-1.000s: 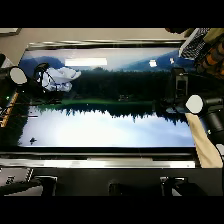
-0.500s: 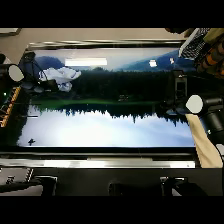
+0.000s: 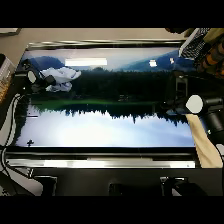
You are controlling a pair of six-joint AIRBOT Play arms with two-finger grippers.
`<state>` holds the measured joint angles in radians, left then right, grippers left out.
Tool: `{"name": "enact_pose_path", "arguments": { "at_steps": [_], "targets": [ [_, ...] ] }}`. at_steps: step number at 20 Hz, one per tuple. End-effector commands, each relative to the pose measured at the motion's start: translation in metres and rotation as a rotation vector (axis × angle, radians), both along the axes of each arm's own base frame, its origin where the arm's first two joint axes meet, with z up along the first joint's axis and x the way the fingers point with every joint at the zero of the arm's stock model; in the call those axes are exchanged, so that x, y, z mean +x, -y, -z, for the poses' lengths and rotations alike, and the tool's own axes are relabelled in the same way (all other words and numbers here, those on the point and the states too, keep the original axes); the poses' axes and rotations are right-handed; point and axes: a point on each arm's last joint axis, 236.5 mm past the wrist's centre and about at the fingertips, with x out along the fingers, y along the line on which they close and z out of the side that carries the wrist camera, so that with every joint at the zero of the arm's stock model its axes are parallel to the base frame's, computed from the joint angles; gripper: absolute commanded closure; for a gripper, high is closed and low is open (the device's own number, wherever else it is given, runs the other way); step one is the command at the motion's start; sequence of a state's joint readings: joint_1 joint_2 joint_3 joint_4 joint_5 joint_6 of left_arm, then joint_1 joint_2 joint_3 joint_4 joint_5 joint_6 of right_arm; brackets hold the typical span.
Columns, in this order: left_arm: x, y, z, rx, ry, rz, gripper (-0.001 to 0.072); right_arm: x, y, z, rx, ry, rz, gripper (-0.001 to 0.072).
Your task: Fold the clothes and pants, and hang the long-sleeved shirts on hangers.
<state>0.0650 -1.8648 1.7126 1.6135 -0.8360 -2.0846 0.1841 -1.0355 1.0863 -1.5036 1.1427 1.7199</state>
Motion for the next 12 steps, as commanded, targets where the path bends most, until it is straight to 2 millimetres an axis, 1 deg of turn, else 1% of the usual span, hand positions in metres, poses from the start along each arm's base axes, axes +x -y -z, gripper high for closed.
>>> {"name": "enact_pose_path", "arguments": {
  "at_steps": [1,2,4,5,6,7,8,9,10,11,12],
  "targets": [
    [0.031,0.02,-0.006,-0.159,0.13,-0.04,0.0558,0.001,-0.001,-0.001,0.003,0.005,0.004,0.0671],
    [0.028,0.031,-0.014,-0.176,0.118,0.009,0.0695,0.002,-0.001,-0.002,0.004,0.011,0.004,0.0671],
    [0.016,0.052,-0.036,-0.205,0.085,0.094,0.0695,0.003,-0.001,-0.002,0.007,0.017,0.006,0.0671],
    [0.004,0.065,-0.052,-0.216,0.057,0.126,0.0695,0.003,-0.001,-0.002,0.006,0.016,0.007,0.0671],
    [-0.009,0.081,-0.069,-0.227,0.031,0.163,0.0695,0.003,-0.001,-0.002,0.006,0.015,0.007,0.0671],
    [-0.021,0.103,-0.085,-0.241,0.021,0.221,0.0695,0.002,0.0,-0.002,0.005,0.011,0.008,0.0671],
    [-0.035,0.133,-0.104,-0.274,0.02,0.297,0.0695,0.001,0.002,-0.001,0.0,0.003,0.024,0.0671],
    [-0.049,0.167,-0.12,-0.324,0.018,0.363,0.0695,-0.001,0.011,0.001,-0.018,-0.013,0.071,0.0671],
    [-0.064,0.206,-0.135,-0.384,0.018,0.434,0.0695,-0.004,0.023,0.004,-0.044,-0.031,0.137,0.067],
    [-0.079,0.244,-0.146,-0.442,0.014,0.502,0.0695,-0.008,0.039,0.006,-0.086,-0.051,0.206,0.067],
    [-0.097,0.287,-0.155,-0.506,0.006,0.575,0.0695,-0.014,0.054,0.007,-0.136,-0.069,0.255,0.067]
  ]
}}
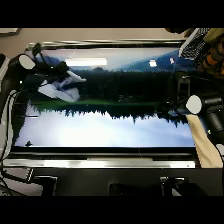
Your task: Fold the clothes and pants, and hang the long-sleeved shirts on hangers.
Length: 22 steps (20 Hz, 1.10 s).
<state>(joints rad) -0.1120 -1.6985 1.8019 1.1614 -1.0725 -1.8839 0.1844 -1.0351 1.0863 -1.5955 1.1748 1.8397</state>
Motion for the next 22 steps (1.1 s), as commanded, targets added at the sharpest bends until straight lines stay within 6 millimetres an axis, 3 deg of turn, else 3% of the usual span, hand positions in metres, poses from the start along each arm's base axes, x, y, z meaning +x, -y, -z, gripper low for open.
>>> {"name": "enact_pose_path", "arguments": {
  "at_steps": [1,4,6,8,10,11,12,13,15,17,19,21,22],
  "targets": [
    [-0.069,0.135,-0.039,-0.196,-0.041,0.276,0.0695,-0.016,0.047,0.003,-0.14,-0.061,0.175,0.0669],
    [-0.12,0.236,-0.022,-0.213,-0.055,0.446,0.0696,-0.041,0.089,-0.003,-0.318,-0.135,0.226,0.0668],
    [-0.151,0.29,0.01,-0.211,-0.095,0.514,0.0696,-0.057,0.116,-0.01,-0.44,-0.187,0.269,0.0612],
    [-0.181,0.323,0.058,-0.197,-0.213,0.531,0.0695,-0.064,0.126,-0.014,-0.486,-0.207,0.287,0.0613],
    [-0.2,0.336,0.092,-0.171,-0.291,0.55,0.0682,-0.061,0.124,-0.013,-0.475,-0.196,0.284,0.0613],
    [-0.203,0.336,0.096,-0.172,-0.31,0.546,0.0568,-0.056,0.121,-0.013,-0.456,-0.174,0.291,0.0611],
    [-0.199,0.332,0.091,-0.174,-0.307,0.54,0.0357,-0.05,0.116,-0.012,-0.418,-0.145,0.313,0.0551],
    [-0.191,0.321,0.08,-0.177,-0.297,0.533,0.0203,-0.044,0.106,-0.009,-0.362,-0.12,0.329,0.0379],
    [-0.172,0.283,0.052,-0.146,-0.256,0.53,0.0167,-0.033,0.078,0.003,-0.193,-0.108,0.35,0.0347],
    [-0.151,0.215,0.028,-0.01,-0.216,0.491,0.0167,-0.025,0.056,0.015,0.054,-0.162,0.438,0.0318],
    [-0.134,0.137,0.003,0.148,-0.18,0.413,0.0167,0.009,0.035,0.008,0.409,-0.144,0.465,0.0274],
    [-0.123,0.077,-0.023,0.239,-0.134,0.347,0.0168,0.052,0.023,-0.011,0.713,-0.049,0.416,0.0267],
    [-0.12,0.056,-0.033,0.263,-0.115,0.325,0.0168,0.069,0.017,-0.01,0.787,-0.022,0.374,0.0267]
  ]
}}
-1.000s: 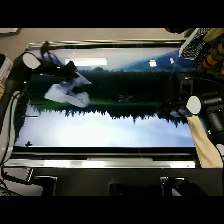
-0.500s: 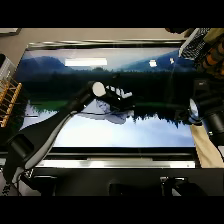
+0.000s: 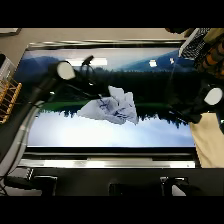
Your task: Fold the clothes and pants, and hang the long-sleeved shirts on hangers.
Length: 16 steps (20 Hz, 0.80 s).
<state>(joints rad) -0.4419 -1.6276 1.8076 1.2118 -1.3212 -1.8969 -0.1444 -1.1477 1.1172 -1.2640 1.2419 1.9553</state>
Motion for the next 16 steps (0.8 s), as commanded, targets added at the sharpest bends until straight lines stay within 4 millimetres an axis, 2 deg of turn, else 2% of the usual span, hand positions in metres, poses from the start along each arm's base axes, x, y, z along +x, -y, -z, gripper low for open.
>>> {"name": "enact_pose_path", "arguments": {
  "at_steps": [1,4,8,13,14,16],
  "targets": [
    [0.008,-0.104,-0.033,0.175,0.072,-0.088,0.0168,0.072,-0.032,-0.02,0.408,0.233,0.003,0.0267],
    [0.006,-0.141,-0.032,0.202,0.023,-0.15,0.0168,0.097,-0.065,0.033,0.47,0.205,-0.065,0.0224],
    [0.006,-0.158,-0.029,0.212,-0.006,-0.179,0.0168,0.121,-0.111,0.086,0.444,0.2,-0.1,0.0233],
    [0.008,-0.161,-0.026,0.223,-0.006,-0.186,0.0168,0.134,-0.153,0.106,0.402,0.166,-0.162,0.0234],
    [0.008,-0.161,-0.026,0.223,-0.007,-0.186,0.0168,0.135,-0.154,0.111,0.364,0.156,-0.181,0.0234],
    [0.008,-0.161,-0.025,0.223,-0.008,-0.185,0.0168,0.137,-0.139,0.121,0.276,0.124,-0.174,0.0235]
  ]
}}
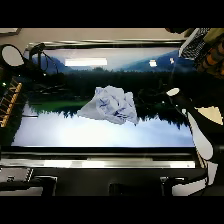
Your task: Fold the clothes and pants, and hang the long-sleeved shirts on hangers.
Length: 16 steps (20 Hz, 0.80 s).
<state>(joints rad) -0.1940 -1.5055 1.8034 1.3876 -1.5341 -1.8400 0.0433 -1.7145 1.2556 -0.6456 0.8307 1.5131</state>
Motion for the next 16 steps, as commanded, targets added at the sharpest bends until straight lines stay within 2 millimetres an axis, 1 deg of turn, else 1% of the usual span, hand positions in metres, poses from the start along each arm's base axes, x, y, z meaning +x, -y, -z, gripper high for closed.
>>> {"name": "enact_pose_path", "arguments": {
  "at_steps": [1,3,6,8,11,14,15,16],
  "targets": [
    [0.0,-0.003,0.001,0.006,-0.003,-0.004,0.0168,0.01,0.011,0.017,-0.129,-0.014,0.012,0.0235],
    [0.0,-0.003,0.001,0.006,-0.003,-0.004,0.0168,0.014,0.013,0.016,-0.138,0.0,0.019,0.0235],
    [0.001,-0.003,0.002,0.006,-0.003,-0.004,0.0168,0.014,0.013,0.016,-0.136,0.0,0.022,0.0236],
    [0.001,-0.003,0.002,0.005,0.0,-0.005,0.0168,0.012,0.012,0.021,-0.126,-0.025,0.028,0.0236],
    [0.002,-0.002,0.001,0.004,0.002,-0.005,0.0168,0.001,-0.003,0.035,-0.047,-0.108,0.028,0.0235],
    [0.002,-0.002,0.001,0.004,0.003,-0.005,0.0168,0.002,-0.016,0.033,0.007,-0.102,0.017,0.0236],
    [0.002,-0.002,0.001,0.004,0.003,-0.005,0.0168,0.001,-0.02,0.033,0.008,-0.1,0.008,0.0266],
    [0.002,-0.002,0.001,0.005,0.003,-0.005,0.0168,-0.001,-0.025,0.034,0.004,-0.097,-0.009,0.0328]
  ]
}}
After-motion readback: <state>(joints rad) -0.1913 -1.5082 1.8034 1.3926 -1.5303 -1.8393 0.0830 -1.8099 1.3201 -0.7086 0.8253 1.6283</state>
